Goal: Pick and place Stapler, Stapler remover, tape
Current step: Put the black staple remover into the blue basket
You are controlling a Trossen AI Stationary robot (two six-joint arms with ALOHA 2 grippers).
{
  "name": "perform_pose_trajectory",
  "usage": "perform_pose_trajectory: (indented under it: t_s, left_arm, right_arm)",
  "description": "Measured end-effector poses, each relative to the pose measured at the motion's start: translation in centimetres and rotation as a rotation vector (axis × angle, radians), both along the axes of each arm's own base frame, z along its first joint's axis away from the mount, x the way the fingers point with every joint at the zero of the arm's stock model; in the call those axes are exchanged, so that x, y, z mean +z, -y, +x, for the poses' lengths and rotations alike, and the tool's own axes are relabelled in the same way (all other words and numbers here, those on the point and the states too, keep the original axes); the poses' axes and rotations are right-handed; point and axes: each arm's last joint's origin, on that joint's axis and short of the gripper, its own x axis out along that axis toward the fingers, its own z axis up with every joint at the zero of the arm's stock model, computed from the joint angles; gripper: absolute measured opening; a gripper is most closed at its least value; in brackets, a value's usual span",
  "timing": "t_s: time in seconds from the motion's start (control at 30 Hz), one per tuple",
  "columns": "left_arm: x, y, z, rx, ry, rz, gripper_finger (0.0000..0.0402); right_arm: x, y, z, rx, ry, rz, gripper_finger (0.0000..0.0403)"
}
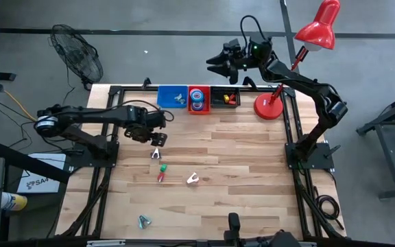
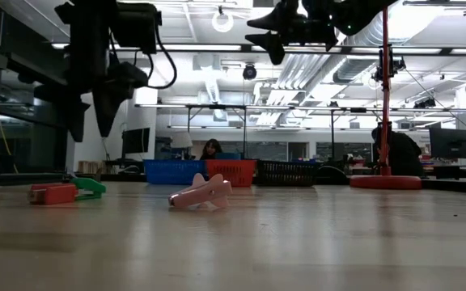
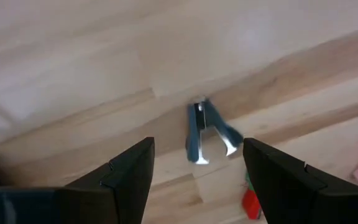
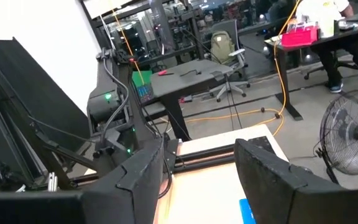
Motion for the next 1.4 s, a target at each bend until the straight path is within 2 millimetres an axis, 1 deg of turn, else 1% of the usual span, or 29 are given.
perform_pose_trajectory:
  t_s: [0.23, 0.33, 0.4, 0.5, 0.63, 0.77, 1.03, 1.23, 1.4]
  left_arm:
    - [-1.3, 0.0, 0.9, -0.001, -0.019, -0.055, 0.0241]
    - [-2.1, -0.1, 1.3, 0.0, -0.054, -0.08, 0.0246]
    - [-2.9, -0.2, 1.7, 0.012, -0.079, -0.1, 0.0258]
    - [-3.8, -1.1, 2.2, 0.036, -0.086, -0.136, 0.0288]
    - [-5.0, -2.4, 2.9, 0.016, -0.057, -0.173, 0.0326]
    - [-5.7, -3.0, 3.3, 0.004, -0.045, -0.218, 0.0346]
    - [-6.4, -2.7, 3.5, -0.021, -0.058, -0.305, 0.0349]
    - [-6.4, -1.8, 3.4, -0.035, -0.087, -0.331, 0.0348]
    - [-6.4, -1.5, 3.6, -0.029, -0.088, -0.327, 0.0332]
  right_arm:
    - [-0.1, -0.1, 0.0, 0.024, -0.008, 0.008, 0.019]
    - [-0.1, -0.1, 0.0, 0.04, -0.008, 0.011, 0.019]
    - [-0.1, -0.1, 0.0, 0.044, -0.009, 0.014, 0.019]
    - [-0.1, -0.1, 0.0, 0.044, -0.008, 0.01, 0.019]
    - [-0.1, -0.1, 0.0, 0.044, -0.009, 0.01, 0.019]
    - [-0.3, -0.1, 0.0, 0.045, -0.021, 0.022, 0.019]
    - [-0.5, -0.2, 0.0, 0.049, -0.041, 0.041, 0.019]
    - [-0.6, -0.2, 0.0, 0.049, -0.047, 0.047, 0.019]
    - [-0.6, -0.2, 0.0, 0.049, -0.048, 0.045, 0.019]
